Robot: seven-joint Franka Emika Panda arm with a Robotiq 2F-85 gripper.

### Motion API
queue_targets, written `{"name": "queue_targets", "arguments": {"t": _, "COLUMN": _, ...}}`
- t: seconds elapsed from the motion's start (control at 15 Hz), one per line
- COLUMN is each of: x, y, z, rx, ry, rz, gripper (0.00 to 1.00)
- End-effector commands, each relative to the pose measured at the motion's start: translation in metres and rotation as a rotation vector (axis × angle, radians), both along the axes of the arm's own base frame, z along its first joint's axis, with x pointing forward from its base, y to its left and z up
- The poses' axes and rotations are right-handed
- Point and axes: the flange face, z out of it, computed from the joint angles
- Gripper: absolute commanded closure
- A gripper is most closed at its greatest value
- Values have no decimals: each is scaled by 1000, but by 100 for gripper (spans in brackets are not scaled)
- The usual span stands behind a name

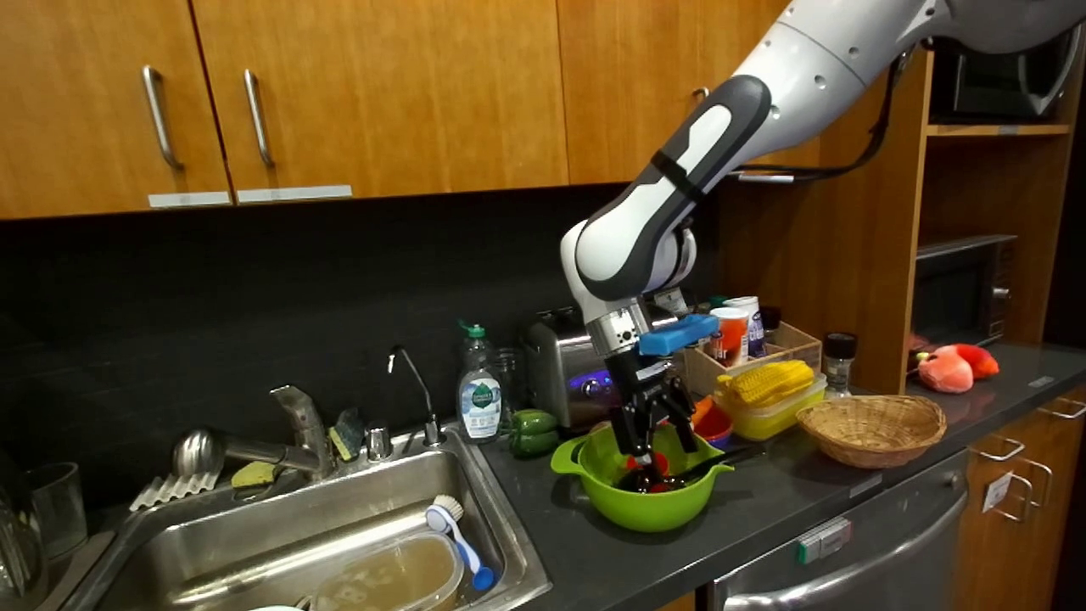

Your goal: Move the black ladle to the basket.

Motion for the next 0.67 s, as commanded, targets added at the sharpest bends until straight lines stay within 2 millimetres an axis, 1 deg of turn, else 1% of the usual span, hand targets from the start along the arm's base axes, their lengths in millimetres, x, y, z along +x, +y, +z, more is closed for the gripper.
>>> {"name": "queue_targets", "arguments": {"t": 0.0, "x": 5, "y": 5, "z": -5, "rx": -31, "ry": 27, "rz": 25, "gripper": 0}}
{"name": "queue_targets", "arguments": {"t": 0.27, "x": 13, "y": 1, "z": -5, "rx": -39, "ry": 58, "rz": 16, "gripper": 0}}
{"name": "queue_targets", "arguments": {"t": 0.33, "x": 17, "y": -1, "z": -5, "rx": -40, "ry": 62, "rz": 14, "gripper": 8}}
{"name": "queue_targets", "arguments": {"t": 0.4, "x": 19, "y": -1, "z": -4, "rx": -40, "ry": 70, "rz": 11, "gripper": 22}}
{"name": "queue_targets", "arguments": {"t": 0.47, "x": 21, "y": -1, "z": -3, "rx": -40, "ry": 75, "rz": 8, "gripper": 31}}
{"name": "queue_targets", "arguments": {"t": 0.6, "x": 25, "y": -2, "z": -4, "rx": -42, "ry": 86, "rz": 1, "gripper": 46}}
